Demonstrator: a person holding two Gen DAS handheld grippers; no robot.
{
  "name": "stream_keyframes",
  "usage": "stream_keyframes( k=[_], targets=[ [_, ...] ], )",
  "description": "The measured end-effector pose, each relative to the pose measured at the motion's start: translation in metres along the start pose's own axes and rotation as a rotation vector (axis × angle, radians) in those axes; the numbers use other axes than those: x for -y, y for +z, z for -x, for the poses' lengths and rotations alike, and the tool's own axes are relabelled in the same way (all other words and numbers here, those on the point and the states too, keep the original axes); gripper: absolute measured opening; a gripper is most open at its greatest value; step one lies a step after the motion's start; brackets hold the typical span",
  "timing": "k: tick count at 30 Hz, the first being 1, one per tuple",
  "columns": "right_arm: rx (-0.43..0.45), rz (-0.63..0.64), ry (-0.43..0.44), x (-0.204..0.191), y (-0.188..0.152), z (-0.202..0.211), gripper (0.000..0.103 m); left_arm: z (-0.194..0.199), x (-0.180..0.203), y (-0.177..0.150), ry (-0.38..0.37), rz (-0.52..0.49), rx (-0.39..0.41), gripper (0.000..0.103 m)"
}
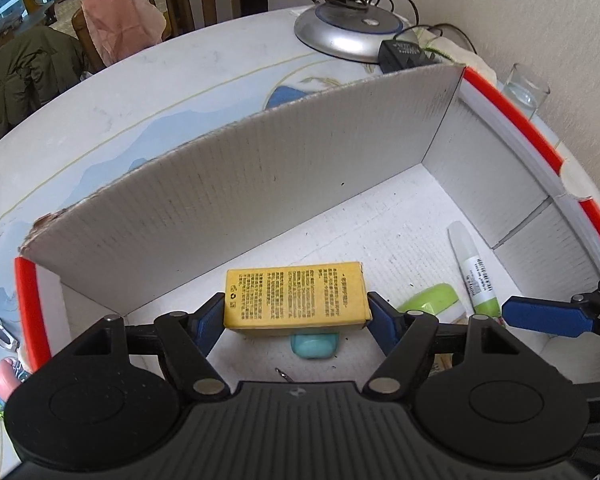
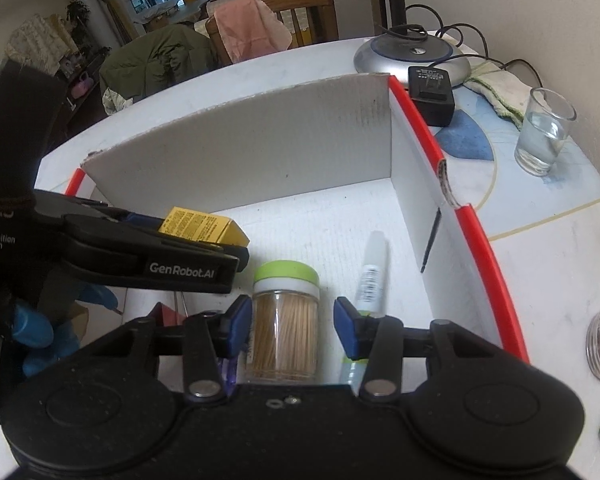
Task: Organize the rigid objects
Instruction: 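Open the left gripper to drop the yellow box while the right releases the jar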
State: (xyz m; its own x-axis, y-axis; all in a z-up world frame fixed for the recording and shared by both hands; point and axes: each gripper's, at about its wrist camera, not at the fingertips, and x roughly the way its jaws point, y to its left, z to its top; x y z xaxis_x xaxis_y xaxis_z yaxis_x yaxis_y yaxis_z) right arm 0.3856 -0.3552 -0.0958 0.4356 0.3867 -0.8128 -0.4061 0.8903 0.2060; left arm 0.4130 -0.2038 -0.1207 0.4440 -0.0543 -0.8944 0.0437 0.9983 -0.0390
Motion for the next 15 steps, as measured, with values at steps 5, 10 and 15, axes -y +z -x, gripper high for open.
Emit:
stream_keyframes(
  k=[5,10,15],
  targets=[
    [0.009,-0.008,0.002,0.000,-0.002,0.007,0.050,0.015,-0.004,-0.004,-0.023,0.009,0.037,0.074],
    [0.030,-0.013,0.009,-0.003,-0.003,0.017,0.053,0.038,-0.007,-0.013,-0.052,0.013,0.095,0.074],
    [0.060,-0.009,0.013,-0.010,-0.005,0.031,0.056,0.066,-0.009,-0.026,-0.086,0.011,0.160,0.074]
  ],
)
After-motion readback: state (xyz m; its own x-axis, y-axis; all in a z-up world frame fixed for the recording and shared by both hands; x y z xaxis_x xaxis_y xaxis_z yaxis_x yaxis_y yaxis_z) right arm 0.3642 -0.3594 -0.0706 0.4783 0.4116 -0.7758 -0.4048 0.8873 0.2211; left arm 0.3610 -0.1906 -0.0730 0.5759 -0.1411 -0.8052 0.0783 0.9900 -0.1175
